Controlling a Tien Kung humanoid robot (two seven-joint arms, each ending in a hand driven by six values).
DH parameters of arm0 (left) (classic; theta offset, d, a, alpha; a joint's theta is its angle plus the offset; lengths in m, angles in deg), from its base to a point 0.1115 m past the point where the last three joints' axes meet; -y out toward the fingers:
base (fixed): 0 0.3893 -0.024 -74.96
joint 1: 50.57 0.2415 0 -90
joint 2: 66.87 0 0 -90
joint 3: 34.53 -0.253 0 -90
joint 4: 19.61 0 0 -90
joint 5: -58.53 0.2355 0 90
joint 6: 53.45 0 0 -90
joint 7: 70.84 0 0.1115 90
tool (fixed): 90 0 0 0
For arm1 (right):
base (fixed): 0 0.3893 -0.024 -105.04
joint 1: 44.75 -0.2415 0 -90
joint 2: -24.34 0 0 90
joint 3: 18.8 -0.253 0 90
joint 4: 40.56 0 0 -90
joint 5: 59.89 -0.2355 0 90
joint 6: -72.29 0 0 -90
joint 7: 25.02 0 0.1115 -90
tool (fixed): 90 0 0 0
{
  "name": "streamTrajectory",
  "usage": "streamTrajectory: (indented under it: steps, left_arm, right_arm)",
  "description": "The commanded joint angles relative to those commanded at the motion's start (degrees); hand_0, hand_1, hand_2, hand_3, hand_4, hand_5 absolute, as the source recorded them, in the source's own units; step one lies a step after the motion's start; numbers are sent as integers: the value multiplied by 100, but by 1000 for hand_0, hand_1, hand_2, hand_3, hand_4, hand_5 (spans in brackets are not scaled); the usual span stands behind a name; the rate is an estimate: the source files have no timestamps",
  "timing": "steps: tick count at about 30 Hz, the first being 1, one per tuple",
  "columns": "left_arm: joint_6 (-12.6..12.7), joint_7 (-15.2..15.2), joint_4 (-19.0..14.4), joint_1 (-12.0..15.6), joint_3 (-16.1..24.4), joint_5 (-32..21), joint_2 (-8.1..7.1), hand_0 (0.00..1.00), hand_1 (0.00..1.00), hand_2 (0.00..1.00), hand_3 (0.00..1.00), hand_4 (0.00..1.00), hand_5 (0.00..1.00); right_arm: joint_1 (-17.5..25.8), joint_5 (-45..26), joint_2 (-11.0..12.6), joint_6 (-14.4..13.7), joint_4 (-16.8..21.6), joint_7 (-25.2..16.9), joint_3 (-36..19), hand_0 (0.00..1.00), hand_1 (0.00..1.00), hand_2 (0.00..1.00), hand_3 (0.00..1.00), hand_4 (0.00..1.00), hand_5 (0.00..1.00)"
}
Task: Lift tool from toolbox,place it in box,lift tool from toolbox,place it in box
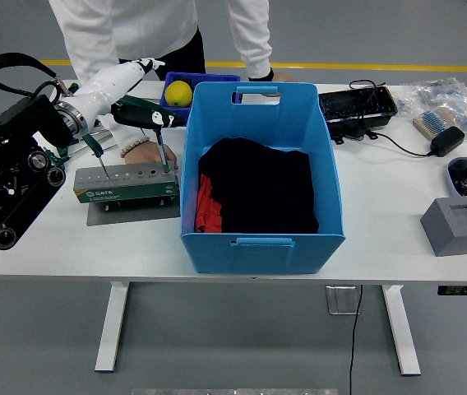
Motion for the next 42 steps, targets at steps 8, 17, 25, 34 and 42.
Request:
streamTrajectory:
  steps: [8, 17, 25, 34, 42]
  left_arm:
    - [-160, -17, 262, -183, -424, 712, 92, 810, 816, 794, 816, 998, 534]
    - [-163, 33, 593, -332, -616, 1135, 98, 723, 696, 643, 723, 998, 544]
    - [19, 25, 787, -420, -676, 1395, 68, 660, 596, 522, 637, 998, 550]
    - [195, 85, 941, -462, -724, 1507, 112, 543, 418, 368, 493, 998, 543]
    - [187, 149, 1059, -489, -748, 1435, 126, 497, 379, 338, 434, 998, 549]
  right_arm:
    - [-13, 29, 11, 32, -9, 14, -11, 706, 692, 756, 597, 850, 692]
    - [-12, 105, 18, 61, -25, 29, -51, 707, 691, 756, 596, 851, 692]
    - [-2, 172, 26, 79, -34, 42, -89, 707, 691, 756, 595, 851, 692]
    - [8, 243, 27, 86, -35, 62, -126, 707, 691, 756, 596, 851, 691]
    - [-7, 245, 37, 90, -36, 61, -118, 707, 691, 756, 596, 851, 691]
